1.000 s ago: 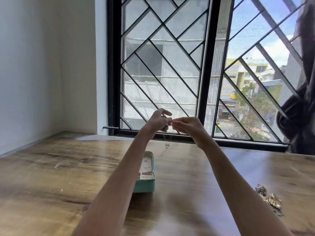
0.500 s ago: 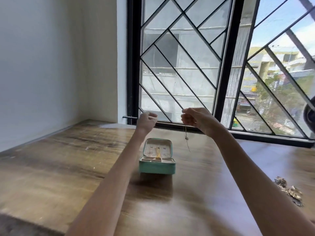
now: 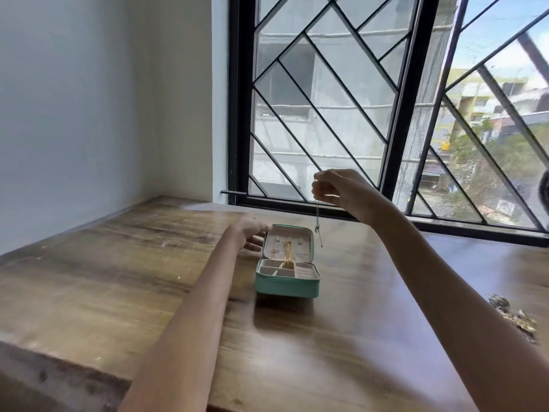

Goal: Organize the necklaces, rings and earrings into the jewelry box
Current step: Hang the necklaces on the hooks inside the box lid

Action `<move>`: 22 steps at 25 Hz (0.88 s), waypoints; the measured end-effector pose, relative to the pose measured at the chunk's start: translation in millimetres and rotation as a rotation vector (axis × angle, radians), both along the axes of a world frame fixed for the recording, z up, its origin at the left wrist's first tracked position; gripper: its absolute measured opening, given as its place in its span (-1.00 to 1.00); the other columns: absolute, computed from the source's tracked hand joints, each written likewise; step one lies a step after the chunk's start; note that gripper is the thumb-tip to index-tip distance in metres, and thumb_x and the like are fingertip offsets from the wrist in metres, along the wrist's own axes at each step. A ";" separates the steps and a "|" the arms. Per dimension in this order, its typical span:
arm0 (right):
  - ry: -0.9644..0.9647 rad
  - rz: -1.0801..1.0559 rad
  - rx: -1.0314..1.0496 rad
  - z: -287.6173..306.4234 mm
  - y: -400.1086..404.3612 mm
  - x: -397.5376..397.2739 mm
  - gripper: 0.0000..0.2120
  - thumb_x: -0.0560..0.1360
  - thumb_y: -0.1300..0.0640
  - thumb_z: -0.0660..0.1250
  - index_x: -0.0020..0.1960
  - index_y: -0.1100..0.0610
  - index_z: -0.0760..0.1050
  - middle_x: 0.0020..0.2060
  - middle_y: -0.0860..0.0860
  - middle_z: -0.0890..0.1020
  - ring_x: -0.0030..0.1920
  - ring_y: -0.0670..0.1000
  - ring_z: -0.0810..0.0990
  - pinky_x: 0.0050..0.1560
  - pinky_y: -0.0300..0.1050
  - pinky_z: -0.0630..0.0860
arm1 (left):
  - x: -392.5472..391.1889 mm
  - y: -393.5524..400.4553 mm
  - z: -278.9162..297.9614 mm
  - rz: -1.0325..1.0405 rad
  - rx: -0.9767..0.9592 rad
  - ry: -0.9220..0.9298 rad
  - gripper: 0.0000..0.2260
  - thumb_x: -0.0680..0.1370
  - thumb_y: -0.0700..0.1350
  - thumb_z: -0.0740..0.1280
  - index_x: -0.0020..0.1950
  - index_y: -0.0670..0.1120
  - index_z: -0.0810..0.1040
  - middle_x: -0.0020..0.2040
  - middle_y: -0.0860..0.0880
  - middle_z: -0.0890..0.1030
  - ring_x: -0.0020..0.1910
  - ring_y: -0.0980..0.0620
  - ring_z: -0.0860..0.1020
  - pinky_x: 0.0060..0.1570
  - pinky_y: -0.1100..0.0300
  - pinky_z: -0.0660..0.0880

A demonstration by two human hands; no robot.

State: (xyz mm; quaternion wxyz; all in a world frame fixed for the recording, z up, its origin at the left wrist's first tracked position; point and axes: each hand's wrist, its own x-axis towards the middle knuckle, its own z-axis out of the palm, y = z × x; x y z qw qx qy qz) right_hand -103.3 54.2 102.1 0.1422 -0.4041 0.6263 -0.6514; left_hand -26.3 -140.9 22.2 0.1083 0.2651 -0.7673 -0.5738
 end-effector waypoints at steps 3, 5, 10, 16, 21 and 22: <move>-0.026 0.038 -0.053 8.2 -0.9 6.3 -0.87 0.53 0.23 0.28 -0.18 0.20 0.53 -0.31 0.05 0.59 -0.25 0.01 0.58 0.08 -0.06 0.54 | 6.1 3.6 7.0 -0.031 0.059 0.092 -0.95 0.55 -0.22 0.30 -0.11 -0.14 0.53 -0.18 -0.08 0.58 -0.24 -0.02 0.55 -0.30 0.14 0.51; -0.010 0.056 -0.066 12.7 -2.0 10.7 -0.87 0.53 0.23 0.28 -0.18 0.20 0.53 -0.32 0.05 0.58 -0.25 0.00 0.56 0.08 -0.07 0.54 | 6.8 5.6 12.1 -0.065 0.109 0.149 -0.95 0.54 -0.23 0.31 -0.11 -0.12 0.54 -0.19 -0.06 0.59 -0.25 0.00 0.54 -0.28 0.15 0.50; 0.028 0.074 -0.055 15.6 -5.8 20.0 -0.87 0.53 0.22 0.28 -0.17 0.19 0.53 -0.33 0.03 0.57 -0.27 -0.02 0.56 -0.01 -0.15 0.57 | 5.6 6.8 15.8 -0.043 0.124 0.282 -0.95 0.50 -0.23 0.37 -0.07 -0.11 0.57 -0.17 -0.06 0.60 -0.22 0.02 0.54 -0.28 0.17 0.50; 0.027 0.109 0.115 10.9 -5.4 20.4 -0.90 0.50 0.20 0.33 -0.13 0.22 0.57 -0.30 0.05 0.58 -0.28 -0.04 0.57 -0.14 -0.22 0.58 | 2.3 4.5 12.0 0.073 0.149 0.403 -0.84 0.48 -0.25 0.39 0.04 -0.19 0.60 -0.04 -0.15 0.61 -0.18 0.02 0.56 -0.44 0.31 0.52; 0.105 -0.089 0.267 -13.6 -16.9 11.4 -0.90 0.46 0.21 0.38 -0.13 0.25 0.60 -0.32 0.05 0.55 -0.36 -0.07 0.48 -0.23 -0.24 0.50 | 0.6 8.3 11.9 0.079 0.145 0.415 -0.92 0.48 -0.23 0.39 -0.03 -0.13 0.58 -0.08 -0.14 0.59 -0.22 0.05 0.53 -0.48 0.37 0.50; 0.112 -0.137 0.266 -17.8 -19.0 9.1 -0.88 0.47 0.20 0.38 -0.11 0.26 0.61 -0.33 0.04 0.56 -0.37 -0.09 0.47 -0.26 -0.26 0.47 | 0.2 8.4 11.6 0.077 0.141 0.417 -0.92 0.48 -0.23 0.39 -0.03 -0.13 0.58 -0.10 -0.13 0.58 -0.24 0.06 0.52 -0.49 0.38 0.48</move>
